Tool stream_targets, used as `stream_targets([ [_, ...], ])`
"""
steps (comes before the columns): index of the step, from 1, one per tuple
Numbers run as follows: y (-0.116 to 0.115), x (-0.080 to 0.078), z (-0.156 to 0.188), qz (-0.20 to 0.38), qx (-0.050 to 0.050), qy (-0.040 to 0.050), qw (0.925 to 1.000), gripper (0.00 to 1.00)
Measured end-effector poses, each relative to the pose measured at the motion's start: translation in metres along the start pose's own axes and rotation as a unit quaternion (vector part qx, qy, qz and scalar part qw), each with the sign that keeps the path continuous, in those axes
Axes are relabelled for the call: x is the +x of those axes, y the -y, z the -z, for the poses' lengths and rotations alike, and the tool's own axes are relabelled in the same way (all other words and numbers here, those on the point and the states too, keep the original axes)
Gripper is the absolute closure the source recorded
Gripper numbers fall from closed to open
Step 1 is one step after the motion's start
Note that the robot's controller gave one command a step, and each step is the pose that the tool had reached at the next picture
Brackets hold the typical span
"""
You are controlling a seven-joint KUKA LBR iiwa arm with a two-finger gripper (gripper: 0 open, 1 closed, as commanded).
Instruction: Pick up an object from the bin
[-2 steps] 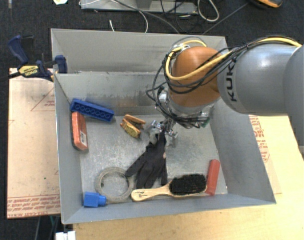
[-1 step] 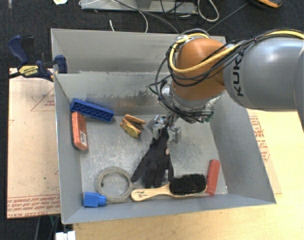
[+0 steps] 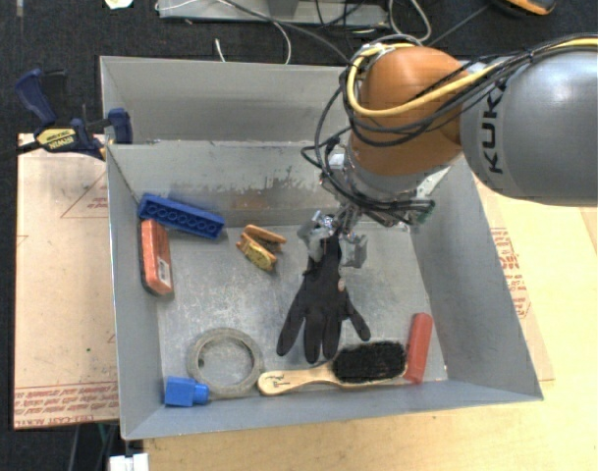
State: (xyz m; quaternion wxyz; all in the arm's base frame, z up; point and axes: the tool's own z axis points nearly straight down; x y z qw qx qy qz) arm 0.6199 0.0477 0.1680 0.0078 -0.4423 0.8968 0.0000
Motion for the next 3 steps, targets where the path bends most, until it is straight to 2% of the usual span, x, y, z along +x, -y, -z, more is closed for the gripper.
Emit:
stream_targets([
  [1, 0.001, -0.002, 0.047, 0.0, 0.002, 0.002, 1.0, 1.0],
  [3, 0.002, -0.003, 0.065, -0.002, 0.003, 0.0033, 1.0, 1.0],
])
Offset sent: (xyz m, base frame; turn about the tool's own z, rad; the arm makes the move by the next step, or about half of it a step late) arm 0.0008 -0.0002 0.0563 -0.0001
